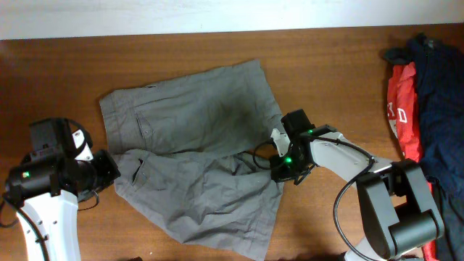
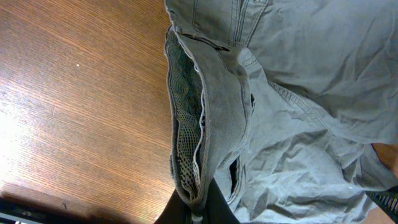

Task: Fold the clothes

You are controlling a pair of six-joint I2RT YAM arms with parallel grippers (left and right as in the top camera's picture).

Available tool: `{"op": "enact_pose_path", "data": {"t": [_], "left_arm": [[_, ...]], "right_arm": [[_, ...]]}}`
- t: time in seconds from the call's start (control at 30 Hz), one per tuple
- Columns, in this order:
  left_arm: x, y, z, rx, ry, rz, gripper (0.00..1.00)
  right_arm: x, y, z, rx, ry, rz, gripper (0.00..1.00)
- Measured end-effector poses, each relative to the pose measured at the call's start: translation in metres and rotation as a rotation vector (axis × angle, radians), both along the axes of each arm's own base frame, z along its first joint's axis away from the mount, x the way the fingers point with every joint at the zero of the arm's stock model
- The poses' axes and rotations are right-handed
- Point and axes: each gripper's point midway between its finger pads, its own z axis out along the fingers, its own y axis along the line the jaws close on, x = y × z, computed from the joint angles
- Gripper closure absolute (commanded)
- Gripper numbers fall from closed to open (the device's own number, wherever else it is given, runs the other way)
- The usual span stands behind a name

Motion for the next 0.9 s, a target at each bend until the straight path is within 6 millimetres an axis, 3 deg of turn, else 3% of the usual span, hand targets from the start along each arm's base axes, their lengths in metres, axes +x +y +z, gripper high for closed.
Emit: {"op": "enact_pose_path", "data": {"t": [0.13, 0.33, 0.4, 0.47, 0.5, 0.67, 0.73, 0.9], "left_arm": [[0.000, 0.000, 0.000, 0.000, 0.000, 0.000, 0.99], [0.000, 0.000, 0.000, 0.000, 0.000, 0.000, 0.99], [0.000, 0.000, 0.000, 0.000, 0.000, 0.000, 0.99], [0.000, 0.000, 0.000, -0.001, -0.001, 0.000, 0.99], [0.000, 0.000, 0.000, -0.001, 0.000, 0.000, 0.99], [0.001, -0.001, 0.000, -0.004, -0.004, -0.002, 0.99], [0.001, -0.001, 0.000, -0.006, -0.006, -0.002, 0.99], [0.001, -0.001, 0.000, -0.007, -0.006, -0.002, 0.99]], "right_arm": [[0.015, -0.002, -0.001, -0.036, -0.055, -0.051, 0.96], [0.069, -0.021, 0.003, -0.113, -0.253, -0.174, 0.96], [0.082, -0.034, 0.003, -0.137, -0.289, -0.223, 0.88], [0.090, -0.047, 0.004, -0.160, -0.295, -0.262, 0.69], [0.092, -0.053, 0.006, -0.174, -0.294, -0.267, 0.66], [0.081, -0.075, 0.025, -0.221, -0.204, -0.239, 0.52], [0.078, -0.081, 0.041, -0.224, -0.183, -0.243, 0.46], [0.065, -0.080, 0.094, -0.143, -0.173, -0.243, 0.44]]}}
